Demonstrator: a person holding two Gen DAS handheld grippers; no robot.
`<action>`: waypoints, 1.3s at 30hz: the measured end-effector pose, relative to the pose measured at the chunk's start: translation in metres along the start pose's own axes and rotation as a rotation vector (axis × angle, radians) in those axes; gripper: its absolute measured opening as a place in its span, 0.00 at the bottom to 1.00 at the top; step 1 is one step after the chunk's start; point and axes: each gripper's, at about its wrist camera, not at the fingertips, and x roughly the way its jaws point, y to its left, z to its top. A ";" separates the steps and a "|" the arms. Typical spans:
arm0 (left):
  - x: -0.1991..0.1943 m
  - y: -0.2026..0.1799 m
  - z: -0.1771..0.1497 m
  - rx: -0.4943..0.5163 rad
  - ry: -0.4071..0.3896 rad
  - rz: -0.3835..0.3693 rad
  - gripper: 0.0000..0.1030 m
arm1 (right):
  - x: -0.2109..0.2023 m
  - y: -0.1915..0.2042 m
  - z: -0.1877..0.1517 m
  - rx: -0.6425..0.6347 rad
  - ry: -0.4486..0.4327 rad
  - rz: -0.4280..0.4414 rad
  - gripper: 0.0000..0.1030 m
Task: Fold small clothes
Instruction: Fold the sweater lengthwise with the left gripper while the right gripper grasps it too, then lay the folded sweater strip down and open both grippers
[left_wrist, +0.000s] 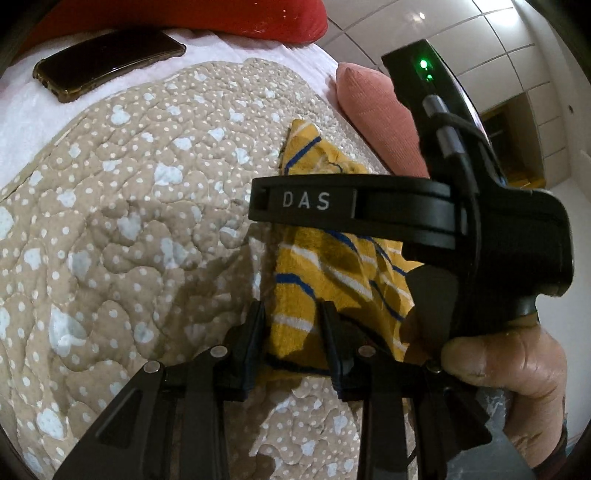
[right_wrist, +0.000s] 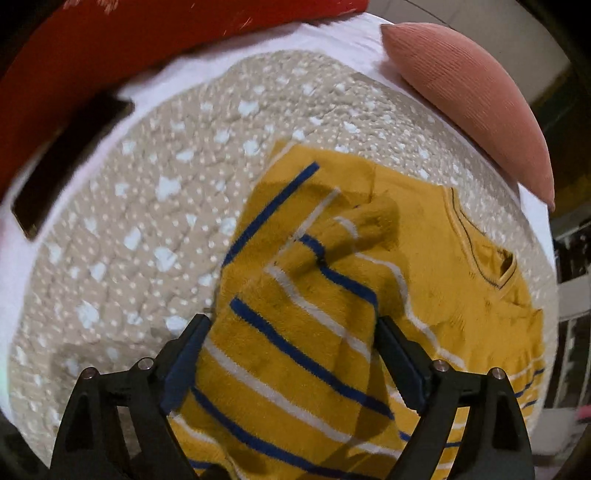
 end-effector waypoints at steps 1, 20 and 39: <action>0.001 -0.001 -0.001 0.004 0.003 0.002 0.29 | 0.000 0.000 0.000 -0.006 0.000 -0.003 0.85; 0.003 -0.063 -0.013 0.111 -0.025 -0.144 0.22 | -0.052 -0.085 -0.033 0.133 -0.180 0.194 0.19; 0.059 -0.116 -0.034 0.255 0.089 -0.148 0.30 | -0.042 -0.326 -0.151 0.650 -0.288 0.309 0.17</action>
